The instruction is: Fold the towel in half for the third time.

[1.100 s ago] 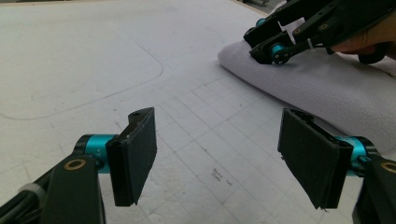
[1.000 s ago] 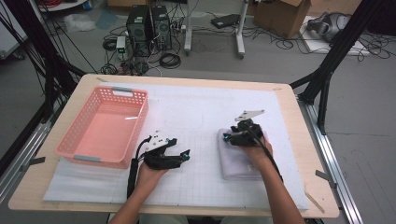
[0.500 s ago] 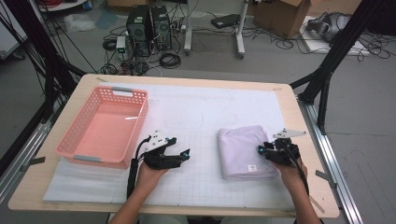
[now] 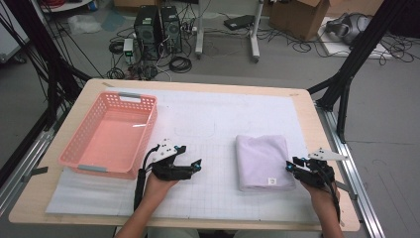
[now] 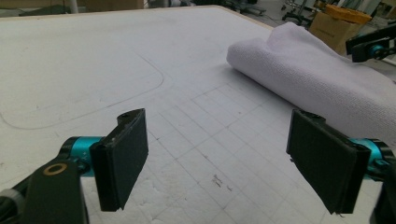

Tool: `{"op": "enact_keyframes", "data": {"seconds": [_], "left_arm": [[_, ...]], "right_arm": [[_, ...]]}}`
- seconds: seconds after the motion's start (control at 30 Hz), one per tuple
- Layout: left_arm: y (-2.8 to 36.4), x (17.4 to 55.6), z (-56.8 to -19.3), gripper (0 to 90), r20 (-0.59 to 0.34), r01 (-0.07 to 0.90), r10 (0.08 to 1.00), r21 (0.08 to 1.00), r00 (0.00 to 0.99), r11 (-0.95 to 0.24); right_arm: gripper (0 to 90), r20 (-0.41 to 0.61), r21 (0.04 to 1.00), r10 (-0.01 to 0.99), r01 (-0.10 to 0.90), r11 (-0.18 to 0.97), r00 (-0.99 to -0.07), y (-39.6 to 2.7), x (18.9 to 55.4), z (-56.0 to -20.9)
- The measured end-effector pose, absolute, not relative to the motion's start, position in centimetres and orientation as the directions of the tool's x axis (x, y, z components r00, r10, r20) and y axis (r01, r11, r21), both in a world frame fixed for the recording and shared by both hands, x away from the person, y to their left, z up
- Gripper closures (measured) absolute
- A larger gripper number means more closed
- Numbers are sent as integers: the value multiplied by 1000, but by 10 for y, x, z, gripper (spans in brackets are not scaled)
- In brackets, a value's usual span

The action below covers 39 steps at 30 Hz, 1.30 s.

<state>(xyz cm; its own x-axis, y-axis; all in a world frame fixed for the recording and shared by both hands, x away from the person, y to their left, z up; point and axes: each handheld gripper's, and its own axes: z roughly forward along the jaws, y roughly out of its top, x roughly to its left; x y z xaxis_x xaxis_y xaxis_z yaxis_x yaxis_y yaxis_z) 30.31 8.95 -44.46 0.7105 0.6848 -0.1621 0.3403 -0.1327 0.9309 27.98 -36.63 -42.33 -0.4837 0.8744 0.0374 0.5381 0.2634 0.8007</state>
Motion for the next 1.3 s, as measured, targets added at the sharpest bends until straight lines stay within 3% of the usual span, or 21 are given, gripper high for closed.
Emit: {"op": "enact_keyframes", "data": {"seconds": [0.13, 0.33, 0.5, 0.73, 0.97, 1.3], "left_arm": [[90, 303, -445, 165, -163, 340, 689, 932, 706, -128], [92, 302, -445, 165, -160, 333, 687, 934, 709, -126], [94, 304, -446, 165, -161, 332, 690, 935, 706, -123], [95, 303, -447, 175, -142, 324, 685, 935, 714, -144], [99, 302, -446, 176, -87, 260, 672, 952, 736, -161], [100, 304, -446, 195, -119, 300, 689, 942, 715, -149]], "right_arm": [[615, 70, 815, 832, 513, 271, -550, -363, 279, -424], [589, 2, 774, 815, 517, 366, -580, -354, 280, -432], [435, 29, 830, 836, 480, 285, -547, -364, 271, -423], [267, 7, 853, 859, 452, 263, -512, -372, 273, -421], [263, -3, 857, 849, 436, 275, -529, -368, 277, -417], [263, -1, 861, 853, 434, 266, -522, -372, 275, -417]]}}
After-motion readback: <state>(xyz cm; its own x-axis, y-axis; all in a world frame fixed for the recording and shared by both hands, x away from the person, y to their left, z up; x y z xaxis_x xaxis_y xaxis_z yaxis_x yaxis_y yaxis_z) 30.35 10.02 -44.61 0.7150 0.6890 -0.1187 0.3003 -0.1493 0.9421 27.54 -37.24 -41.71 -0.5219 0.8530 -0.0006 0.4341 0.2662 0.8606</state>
